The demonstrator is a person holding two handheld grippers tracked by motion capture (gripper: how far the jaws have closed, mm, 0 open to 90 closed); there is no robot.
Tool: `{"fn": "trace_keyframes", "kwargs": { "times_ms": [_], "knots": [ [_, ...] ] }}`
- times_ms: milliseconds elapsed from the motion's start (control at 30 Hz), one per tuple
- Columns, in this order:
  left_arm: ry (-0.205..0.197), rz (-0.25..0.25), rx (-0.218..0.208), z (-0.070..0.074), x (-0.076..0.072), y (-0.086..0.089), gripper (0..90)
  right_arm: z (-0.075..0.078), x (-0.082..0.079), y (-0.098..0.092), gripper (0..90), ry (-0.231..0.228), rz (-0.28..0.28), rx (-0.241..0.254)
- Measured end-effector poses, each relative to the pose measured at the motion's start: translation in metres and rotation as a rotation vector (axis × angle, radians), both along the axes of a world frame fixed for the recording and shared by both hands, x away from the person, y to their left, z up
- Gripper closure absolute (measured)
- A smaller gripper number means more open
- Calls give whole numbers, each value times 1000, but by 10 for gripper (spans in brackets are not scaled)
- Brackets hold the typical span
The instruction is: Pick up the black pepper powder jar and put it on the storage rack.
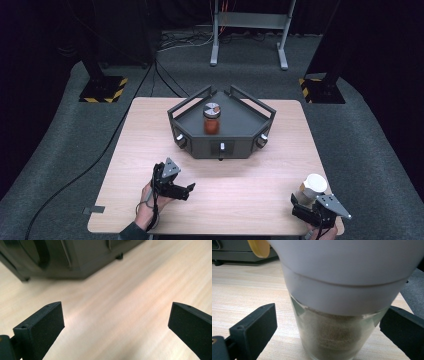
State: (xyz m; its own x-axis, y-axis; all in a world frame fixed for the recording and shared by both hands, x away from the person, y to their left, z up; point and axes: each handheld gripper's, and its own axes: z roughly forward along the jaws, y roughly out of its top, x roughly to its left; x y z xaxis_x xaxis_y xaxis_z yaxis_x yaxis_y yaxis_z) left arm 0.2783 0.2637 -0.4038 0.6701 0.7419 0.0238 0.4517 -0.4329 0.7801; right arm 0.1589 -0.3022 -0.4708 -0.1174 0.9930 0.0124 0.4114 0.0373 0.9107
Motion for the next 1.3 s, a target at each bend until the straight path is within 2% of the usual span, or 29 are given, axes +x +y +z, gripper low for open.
{"fn": "trace_keyframes", "kwargs": {
  "times_ms": [200, 333, 433, 500, 567, 700, 933, 1133, 1233, 1300],
  "knots": [
    [65, 16, 19, -20, -10, -2, 2, 0, 0, 1, 0, 3, -5, -2],
    [92, 32, 29, -26, -12, -5, 3, 0, 0, 1, 0, 3, -6, -2],
    [105, 33, 58, -28, -11, -10, 3, 0, 0, 1, 0, 2, -11, -1],
    [92, 29, 64, -28, -11, -11, 4, 0, 0, 2, 0, 1, -14, 0],
    [100, 30, 54, -29, -10, -10, 4, -1, -1, 2, 0, -5, -20, 2],
    [89, 36, 43, -32, -12, -8, 1, -2, -2, 2, 0, -13, -30, 11],
    [87, 40, 43, -32, -13, -9, 1, 2, -1, -6, 0, -8, 12, 35],
    [88, 38, 43, -32, -12, -9, 1, 6, 1, -3, 0, -29, 9, 18],
    [87, 37, 43, -32, -12, -9, 1, 6, 3, -6, 75, -30, 10, 23],
    [84, 37, 45, -32, -13, -9, 4, 6, 2, -5, 158, -38, -2, 26]
  ]
}}
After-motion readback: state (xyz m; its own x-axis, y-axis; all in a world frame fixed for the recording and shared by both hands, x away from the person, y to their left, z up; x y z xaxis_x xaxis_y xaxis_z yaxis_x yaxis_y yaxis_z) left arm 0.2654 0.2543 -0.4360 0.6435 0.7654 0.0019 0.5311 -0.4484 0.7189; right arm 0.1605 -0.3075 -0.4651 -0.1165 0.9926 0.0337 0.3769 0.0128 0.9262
